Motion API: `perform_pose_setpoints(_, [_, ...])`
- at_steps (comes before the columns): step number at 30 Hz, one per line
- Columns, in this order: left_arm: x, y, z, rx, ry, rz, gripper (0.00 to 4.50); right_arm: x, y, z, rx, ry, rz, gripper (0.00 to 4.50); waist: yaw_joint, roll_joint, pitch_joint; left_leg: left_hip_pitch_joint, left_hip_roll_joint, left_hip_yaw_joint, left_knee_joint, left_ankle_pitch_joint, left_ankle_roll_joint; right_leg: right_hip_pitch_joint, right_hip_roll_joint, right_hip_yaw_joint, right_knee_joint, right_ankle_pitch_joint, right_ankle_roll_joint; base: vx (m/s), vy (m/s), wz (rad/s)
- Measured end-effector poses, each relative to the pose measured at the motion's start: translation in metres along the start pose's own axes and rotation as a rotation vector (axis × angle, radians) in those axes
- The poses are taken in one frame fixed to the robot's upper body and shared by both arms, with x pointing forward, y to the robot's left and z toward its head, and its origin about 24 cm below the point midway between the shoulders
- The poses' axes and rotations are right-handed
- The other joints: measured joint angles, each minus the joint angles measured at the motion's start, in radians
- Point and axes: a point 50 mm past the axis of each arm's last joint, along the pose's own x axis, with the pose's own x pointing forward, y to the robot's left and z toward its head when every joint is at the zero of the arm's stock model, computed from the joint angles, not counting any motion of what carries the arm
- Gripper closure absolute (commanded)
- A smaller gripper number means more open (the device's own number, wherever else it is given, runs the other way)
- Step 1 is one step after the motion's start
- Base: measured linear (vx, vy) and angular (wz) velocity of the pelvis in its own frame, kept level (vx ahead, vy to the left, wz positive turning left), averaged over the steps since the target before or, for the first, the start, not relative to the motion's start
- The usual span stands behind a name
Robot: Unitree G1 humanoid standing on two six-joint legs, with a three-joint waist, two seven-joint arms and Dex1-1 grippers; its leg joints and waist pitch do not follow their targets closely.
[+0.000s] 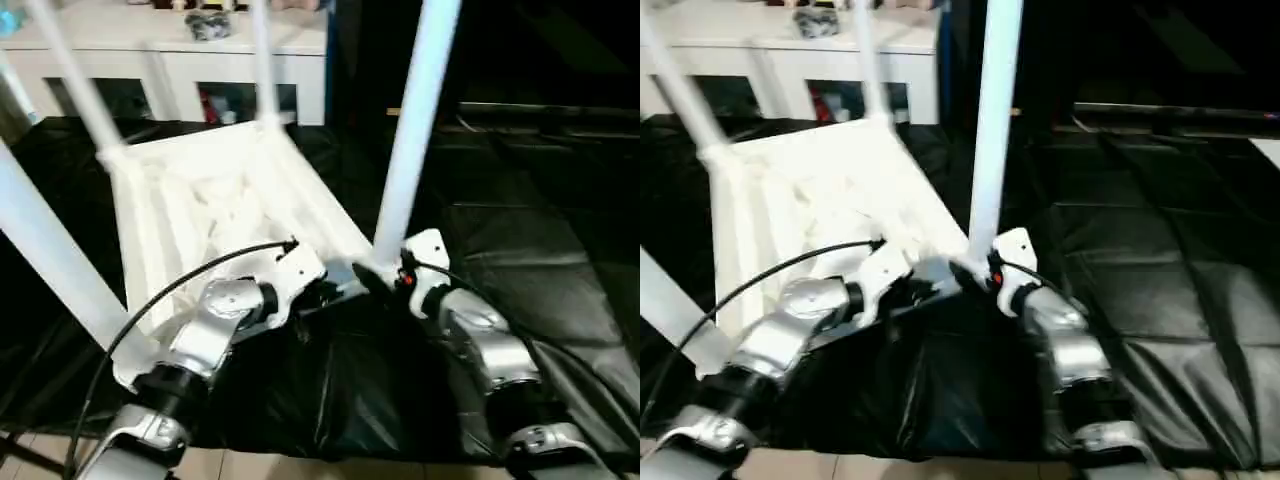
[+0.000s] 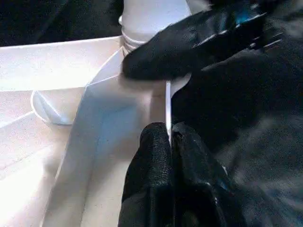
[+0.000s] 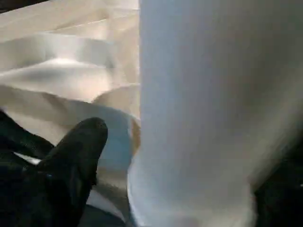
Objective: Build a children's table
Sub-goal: Rotate leg to tighten
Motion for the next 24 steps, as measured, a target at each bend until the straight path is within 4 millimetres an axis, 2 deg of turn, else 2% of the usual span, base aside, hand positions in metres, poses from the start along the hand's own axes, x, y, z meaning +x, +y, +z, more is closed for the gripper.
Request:
perform_pose_setpoints(9, [-0.017, 0.001, -0.005, 0.038, 0.014, -0.125, 4.5, -0.027, -0.01, 0.004, -0.13, 0.124, 0.321, 0.04, 0.006, -0.001, 0.001, -0.004, 0.0, 0.0, 0.002, 0.0, 0.0, 0.0, -0.001, 0.0, -0.001, 0.001, -0.002, 0.0, 0.0, 0.0])
perform_pose_setpoints(10, [-0.018, 0.001, -0.005, 0.038, 0.015, -0.132, 4.5, -0.027, -0.009, 0.004, -0.131, 0.128, 0.337, 0.33, 0.005, -0.001, 0.001, -0.004, 0.0, 0.0, 0.002, 0.0, 0.0, 0.0, -0.001, 0.0, -0.001, 0.001, -0.002, 0.0, 0.0, 0.0])
perform_pose_setpoints(14, [-0.026, 0.001, -0.008, 0.035, 0.026, -0.187, 4.5, -0.032, -0.009, 0.005, -0.119, 0.144, 0.413, 0.45, 0.007, -0.003, 0.002, -0.004, 0.001, 0.0, 0.002, 0.0, 0.0, 0.0, 0.0, 0.0, -0.001, 0.001, -0.002, 0.0, 0.0, 0.0])
perform_pose_setpoints(16, [-0.027, 0.001, -0.008, 0.034, 0.027, -0.206, 4.5, -0.032, -0.007, 0.006, -0.118, 0.141, 0.437, 0.84, 0.009, -0.003, 0.002, -0.004, 0.001, 0.0, 0.002, 0.0, 0.0, 0.0, 0.0, 0.0, 0.0, 0.001, -0.002, 0.0, 0.0, 0.0])
perform_pose_setpoints(18, [-0.029, 0.001, -0.009, 0.032, 0.028, -0.222, 4.5, -0.033, -0.006, 0.007, -0.114, 0.143, 0.452, 0.88, 0.013, -0.003, 0.002, -0.004, 0.001, 0.0, 0.002, 0.0, 0.0, 0.0, 0.0, 0.0, 0.0, 0.001, -0.002, 0.0, 0.0, 0.0])
perform_pose_setpoints(20, [-0.031, 0.001, -0.01, 0.031, 0.031, -0.244, 4.5, -0.036, -0.004, 0.007, -0.11, 0.141, 0.479, 1.23, 0.017, -0.003, 0.002, -0.004, 0.001, 0.0, 0.002, 0.0, 0.0, 0.0, 0.0, 0.0, 0.0, 0.001, -0.002, 0.0, 0.0, 0.0])
perform_pose_setpoints(22, [-0.033, 0.0, -0.01, 0.032, 0.035, -0.266, 4.5, -0.038, -0.003, 0.007, -0.101, 0.142, 0.497, 1.23, 0.022, -0.003, 0.002, -0.004, 0.001, 0.0, 0.002, 0.0, 0.0, 0.0, 0.0, 0.0, 0.0, 0.001, -0.002, 0.0, 0.0, 0.0])
perform_pose_setpoints(24, [-0.034, 0.0, -0.011, 0.03, 0.036, -0.277, 4.5, -0.039, -0.003, 0.006, -0.096, 0.147, 0.509, 1.55, 0.024, -0.004, 0.002, -0.004, 0.001, 0.0, 0.003, 0.0, 0.0, 0.0, 0.0, 0.0, 0.0, 0.001, -0.002, 0.0, 0.0, 0.0])
